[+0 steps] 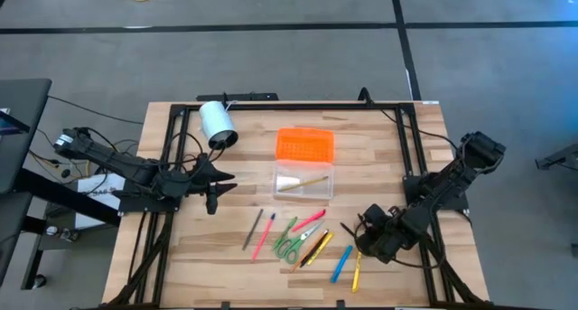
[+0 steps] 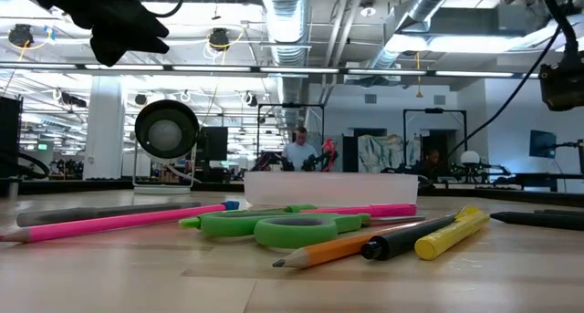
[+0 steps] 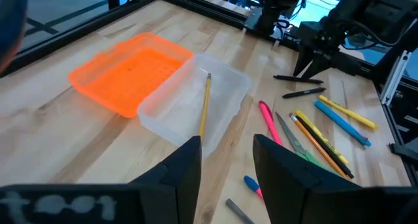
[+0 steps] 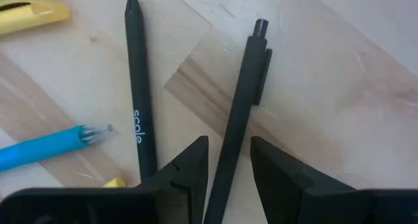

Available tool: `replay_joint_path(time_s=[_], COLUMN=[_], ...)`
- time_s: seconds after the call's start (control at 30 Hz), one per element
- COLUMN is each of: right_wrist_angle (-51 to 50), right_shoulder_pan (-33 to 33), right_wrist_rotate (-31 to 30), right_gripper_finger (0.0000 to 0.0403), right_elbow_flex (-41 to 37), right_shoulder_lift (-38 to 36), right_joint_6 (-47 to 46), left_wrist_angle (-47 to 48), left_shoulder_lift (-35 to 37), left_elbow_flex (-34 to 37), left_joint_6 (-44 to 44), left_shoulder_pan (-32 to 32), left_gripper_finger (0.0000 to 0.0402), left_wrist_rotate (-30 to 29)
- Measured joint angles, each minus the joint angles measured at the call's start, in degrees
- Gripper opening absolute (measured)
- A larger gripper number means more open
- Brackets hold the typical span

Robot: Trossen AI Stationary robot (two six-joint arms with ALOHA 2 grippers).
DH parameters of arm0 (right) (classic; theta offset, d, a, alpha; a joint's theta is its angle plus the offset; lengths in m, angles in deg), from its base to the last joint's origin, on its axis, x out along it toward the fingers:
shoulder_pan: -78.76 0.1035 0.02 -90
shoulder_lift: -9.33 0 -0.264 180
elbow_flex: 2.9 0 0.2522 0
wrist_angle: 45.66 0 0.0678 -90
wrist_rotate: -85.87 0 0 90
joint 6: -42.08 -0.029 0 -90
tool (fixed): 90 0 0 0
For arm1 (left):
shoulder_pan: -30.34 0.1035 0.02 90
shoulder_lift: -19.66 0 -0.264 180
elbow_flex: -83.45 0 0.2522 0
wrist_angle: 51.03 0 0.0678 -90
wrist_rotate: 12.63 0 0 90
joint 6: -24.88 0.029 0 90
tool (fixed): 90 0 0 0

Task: Pick & place school supplies into a supply box
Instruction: Put the right black pen into the orange supply box

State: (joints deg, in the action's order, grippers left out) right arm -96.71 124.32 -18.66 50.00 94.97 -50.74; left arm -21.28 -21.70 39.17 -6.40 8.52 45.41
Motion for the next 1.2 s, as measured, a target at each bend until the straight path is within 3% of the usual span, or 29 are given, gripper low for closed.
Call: replay_joint_path(time_s=[0.33, 0.7, 0.8, 1.0, 1.2], right_wrist_angle=[-2.12, -1.61, -1.68, -1.83, -3.04], right_shoulder_pan=[-6.07, -8.51, -8.51, -8.51, -8.43], right_wrist_rotate=[11.70, 12.69, 13.11, 13.23, 10.89], right_gripper_finger=[0.0108, 0.0106, 0.0087, 0.0014, 0.0013], right_elbow_flex=[0.02, 0.02, 0.00, -0.02, 0.11], right_shoulder_lift=[-0.11, -0.11, -0.11, -0.22, -0.15], right_joint_6=[-0.15, -0.10, 1.58, 4.98, 7.20], left_wrist_angle=[0.00, 0.00, 0.00, 0.00, 0.00], left_shoulder_lift=[0.00, 0.00, 0.00, 0.00, 0.00], left_elbow_flex=[0.00, 0.00, -0.02, -0.02, -0.02], left_joint_6=[-0.18, -0.34, -1.01, -2.34, -2.56], left_shoulder_pan=[0.00, 0.00, 0.00, 0.00, 0.00], left_gripper_finger=[0.0128, 0.0128, 0.0128, 0.0128, 0.0128], left_wrist_rotate=[-0.27, -0.31, -0.32, -0.35, -0.39])
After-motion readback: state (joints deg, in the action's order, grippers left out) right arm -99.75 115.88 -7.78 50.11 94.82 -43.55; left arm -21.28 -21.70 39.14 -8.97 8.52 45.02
